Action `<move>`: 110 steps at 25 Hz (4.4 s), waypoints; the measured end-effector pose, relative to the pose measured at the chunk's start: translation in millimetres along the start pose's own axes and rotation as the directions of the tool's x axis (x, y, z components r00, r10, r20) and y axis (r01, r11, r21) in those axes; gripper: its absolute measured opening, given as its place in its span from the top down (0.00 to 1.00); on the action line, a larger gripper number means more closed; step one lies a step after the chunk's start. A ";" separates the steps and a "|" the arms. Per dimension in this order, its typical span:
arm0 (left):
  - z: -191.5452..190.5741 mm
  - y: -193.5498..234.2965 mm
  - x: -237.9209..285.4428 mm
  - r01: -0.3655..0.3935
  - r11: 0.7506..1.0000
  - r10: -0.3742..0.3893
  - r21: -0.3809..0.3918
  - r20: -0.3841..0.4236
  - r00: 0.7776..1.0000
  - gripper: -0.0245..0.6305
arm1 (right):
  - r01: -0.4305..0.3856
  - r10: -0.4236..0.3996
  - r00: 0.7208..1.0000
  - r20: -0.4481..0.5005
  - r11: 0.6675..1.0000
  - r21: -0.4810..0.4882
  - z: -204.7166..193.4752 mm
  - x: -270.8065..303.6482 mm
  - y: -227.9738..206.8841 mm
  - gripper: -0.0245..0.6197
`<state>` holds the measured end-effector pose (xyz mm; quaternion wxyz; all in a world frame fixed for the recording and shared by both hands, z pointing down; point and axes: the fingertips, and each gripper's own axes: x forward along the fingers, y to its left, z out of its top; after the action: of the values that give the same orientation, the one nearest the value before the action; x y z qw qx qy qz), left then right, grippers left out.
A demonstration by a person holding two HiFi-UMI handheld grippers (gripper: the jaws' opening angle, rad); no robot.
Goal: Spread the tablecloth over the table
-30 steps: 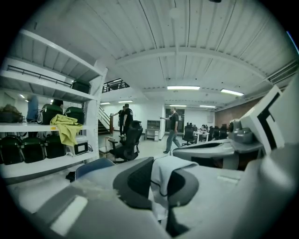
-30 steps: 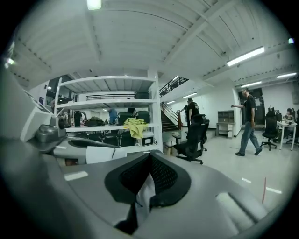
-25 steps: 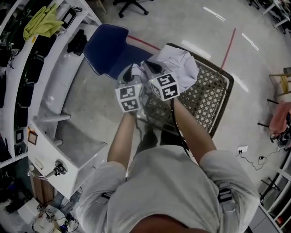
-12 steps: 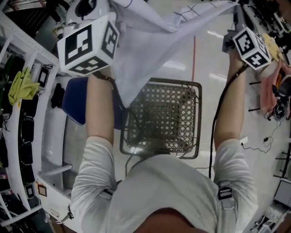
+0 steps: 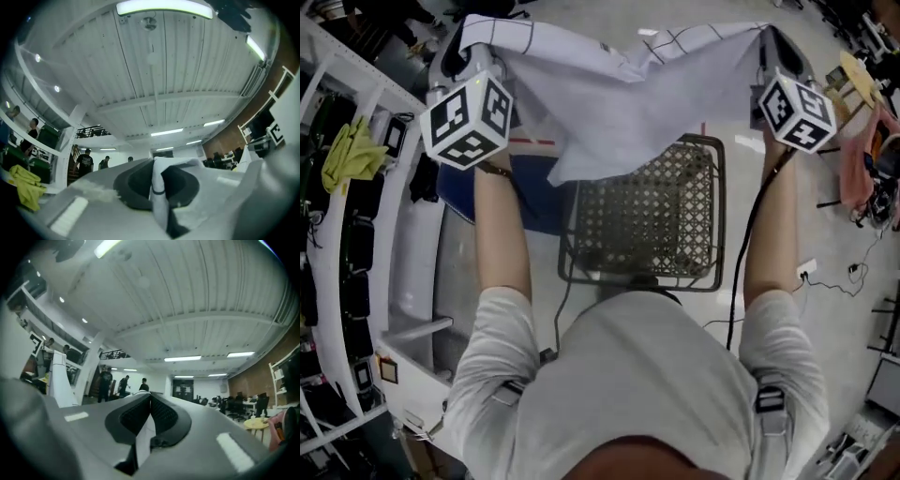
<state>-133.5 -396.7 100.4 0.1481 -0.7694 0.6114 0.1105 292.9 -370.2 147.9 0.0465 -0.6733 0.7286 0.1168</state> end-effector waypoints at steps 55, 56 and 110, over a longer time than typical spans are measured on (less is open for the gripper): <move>-371.0 -47.8 160.8 0.076 0.994 -0.020 0.073 -0.573 0.819 0.93 | -0.193 0.173 0.965 -0.199 0.977 -0.086 -238.3 264.6 143.6 0.95; -402.1 -40.8 149.2 0.069 0.996 -0.017 0.056 -0.638 0.770 0.93 | -0.226 0.205 0.947 -0.247 0.972 -0.060 -267.6 265.3 152.3 0.95; -262.8 25.2 -143.9 0.011 0.992 -0.065 -0.128 -0.426 0.903 0.93 | 0.431 -0.425 0.860 -0.283 0.901 -0.046 -190.3 -237.7 -90.9 0.95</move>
<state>-193.8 -366.6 393.5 -0.0351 -0.7943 0.6059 -0.0272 421.3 -189.9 375.9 -0.0282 -0.8274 0.5609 -0.0018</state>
